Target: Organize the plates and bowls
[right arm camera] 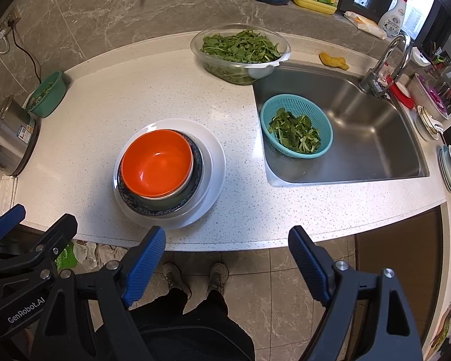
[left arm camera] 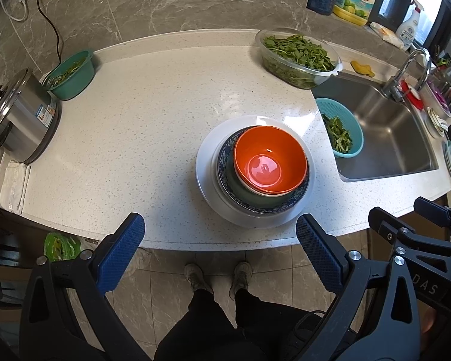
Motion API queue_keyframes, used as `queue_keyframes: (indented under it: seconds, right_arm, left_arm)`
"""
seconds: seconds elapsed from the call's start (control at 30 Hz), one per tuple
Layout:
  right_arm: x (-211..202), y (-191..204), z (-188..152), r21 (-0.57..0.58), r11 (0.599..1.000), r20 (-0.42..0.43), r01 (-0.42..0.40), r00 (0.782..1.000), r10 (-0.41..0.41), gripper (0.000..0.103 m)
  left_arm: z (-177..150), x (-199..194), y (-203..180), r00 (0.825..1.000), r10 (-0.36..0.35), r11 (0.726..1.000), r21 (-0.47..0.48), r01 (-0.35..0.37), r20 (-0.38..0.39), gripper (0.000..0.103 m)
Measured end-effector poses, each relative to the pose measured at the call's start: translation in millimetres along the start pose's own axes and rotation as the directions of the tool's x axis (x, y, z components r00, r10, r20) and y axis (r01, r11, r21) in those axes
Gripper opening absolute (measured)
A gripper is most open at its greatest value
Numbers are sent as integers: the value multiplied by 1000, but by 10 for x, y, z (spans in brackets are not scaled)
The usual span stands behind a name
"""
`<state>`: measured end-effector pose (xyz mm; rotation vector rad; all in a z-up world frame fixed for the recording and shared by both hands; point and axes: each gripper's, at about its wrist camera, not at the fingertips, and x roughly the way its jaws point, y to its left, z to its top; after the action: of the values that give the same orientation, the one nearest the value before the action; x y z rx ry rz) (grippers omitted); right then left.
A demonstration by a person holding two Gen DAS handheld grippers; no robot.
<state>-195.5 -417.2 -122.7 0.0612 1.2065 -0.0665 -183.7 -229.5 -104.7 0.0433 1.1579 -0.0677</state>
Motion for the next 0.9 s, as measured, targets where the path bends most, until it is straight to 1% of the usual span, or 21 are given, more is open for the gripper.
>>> queue_keyframes:
  seconds: [0.9]
  right_arm:
    - [27, 3, 13, -2, 1000, -2, -8, 1000, 8, 86]
  left_arm:
    - [-20, -16, -55, 1000, 3, 1000, -11, -3, -4, 102]
